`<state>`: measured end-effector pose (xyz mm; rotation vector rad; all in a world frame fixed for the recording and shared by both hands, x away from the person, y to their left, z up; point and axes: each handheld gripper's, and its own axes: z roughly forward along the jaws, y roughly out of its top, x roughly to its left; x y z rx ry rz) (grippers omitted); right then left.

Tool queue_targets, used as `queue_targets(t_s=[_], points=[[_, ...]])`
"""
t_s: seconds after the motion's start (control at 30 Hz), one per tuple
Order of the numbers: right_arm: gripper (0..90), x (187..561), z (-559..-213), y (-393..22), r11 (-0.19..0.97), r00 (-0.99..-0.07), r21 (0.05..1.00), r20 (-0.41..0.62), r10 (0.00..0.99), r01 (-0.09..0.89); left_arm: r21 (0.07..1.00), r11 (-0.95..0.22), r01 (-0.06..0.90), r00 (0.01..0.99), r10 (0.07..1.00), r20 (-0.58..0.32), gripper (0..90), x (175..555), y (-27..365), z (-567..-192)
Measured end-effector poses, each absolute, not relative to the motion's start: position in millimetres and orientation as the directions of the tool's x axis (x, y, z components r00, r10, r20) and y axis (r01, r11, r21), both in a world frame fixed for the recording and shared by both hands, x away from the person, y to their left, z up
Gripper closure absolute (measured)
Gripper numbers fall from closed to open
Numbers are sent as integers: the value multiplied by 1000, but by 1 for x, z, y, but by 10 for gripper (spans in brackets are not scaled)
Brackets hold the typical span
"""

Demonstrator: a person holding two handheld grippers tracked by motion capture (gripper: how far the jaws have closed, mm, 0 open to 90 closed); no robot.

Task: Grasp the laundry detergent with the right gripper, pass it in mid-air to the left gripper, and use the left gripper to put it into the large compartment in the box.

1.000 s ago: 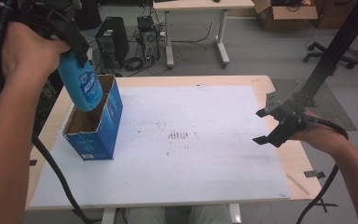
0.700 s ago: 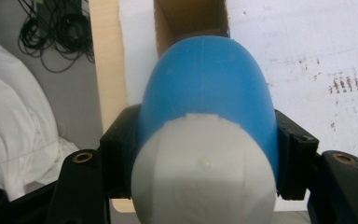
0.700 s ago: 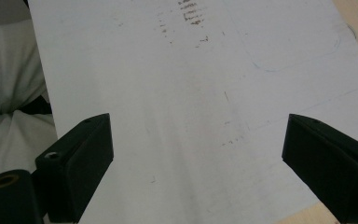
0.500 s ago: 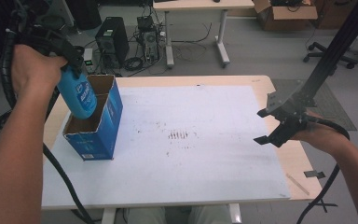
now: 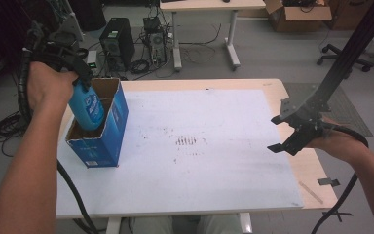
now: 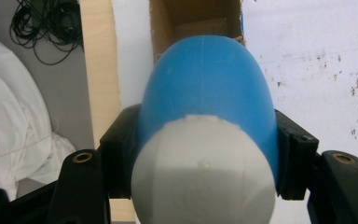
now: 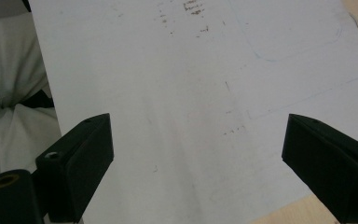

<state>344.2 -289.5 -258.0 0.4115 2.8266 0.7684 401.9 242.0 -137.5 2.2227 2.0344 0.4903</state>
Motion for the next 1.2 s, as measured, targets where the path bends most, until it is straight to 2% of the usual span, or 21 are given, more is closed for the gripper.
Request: queue_targets(t_s=[0.53,1.2], points=[[85,335,-254,-306,853,-937,461,-117,330,244,267,-121,956,72,980,185,382,410,245,-185],[85,327,-255,-317,843,-928,468,-113,355,266,246,-136,960,92,979,181,383,414,246,-246]])
